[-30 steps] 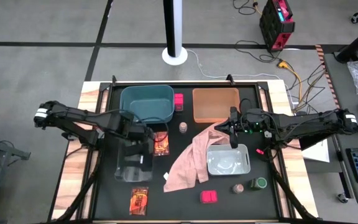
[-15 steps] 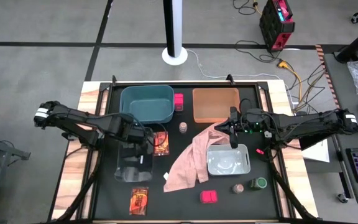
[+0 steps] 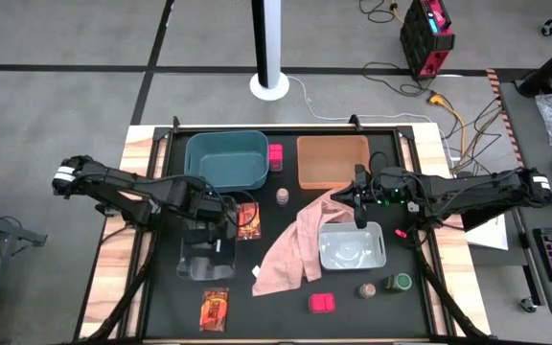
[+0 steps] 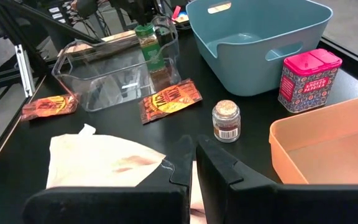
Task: Sort spices by type
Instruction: Put the left green seasoning bottle into the transparent bin
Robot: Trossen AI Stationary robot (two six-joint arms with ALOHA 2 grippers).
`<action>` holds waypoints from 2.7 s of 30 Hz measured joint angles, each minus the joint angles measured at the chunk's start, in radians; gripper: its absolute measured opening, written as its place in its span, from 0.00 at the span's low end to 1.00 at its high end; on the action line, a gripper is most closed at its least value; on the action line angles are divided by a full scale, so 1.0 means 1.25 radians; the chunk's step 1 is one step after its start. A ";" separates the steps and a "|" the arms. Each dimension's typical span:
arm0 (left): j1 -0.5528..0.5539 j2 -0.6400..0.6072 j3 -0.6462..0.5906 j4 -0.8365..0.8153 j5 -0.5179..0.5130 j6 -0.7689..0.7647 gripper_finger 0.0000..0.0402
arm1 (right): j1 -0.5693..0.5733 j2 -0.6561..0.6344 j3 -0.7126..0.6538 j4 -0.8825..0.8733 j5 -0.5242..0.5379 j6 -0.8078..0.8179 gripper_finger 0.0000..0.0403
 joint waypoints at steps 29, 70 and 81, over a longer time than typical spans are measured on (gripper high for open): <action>-0.001 0.000 -0.002 0.024 0.006 -0.036 0.00 | 0.000 0.000 0.000 -0.003 0.000 0.004 0.03; -0.026 -0.003 0.003 -0.013 -0.129 0.033 0.00 | 0.000 0.000 0.000 -0.003 0.000 0.004 0.03; -0.026 -0.002 -0.052 0.067 -0.132 0.025 0.00 | 0.000 0.000 0.000 -0.003 0.000 0.005 0.03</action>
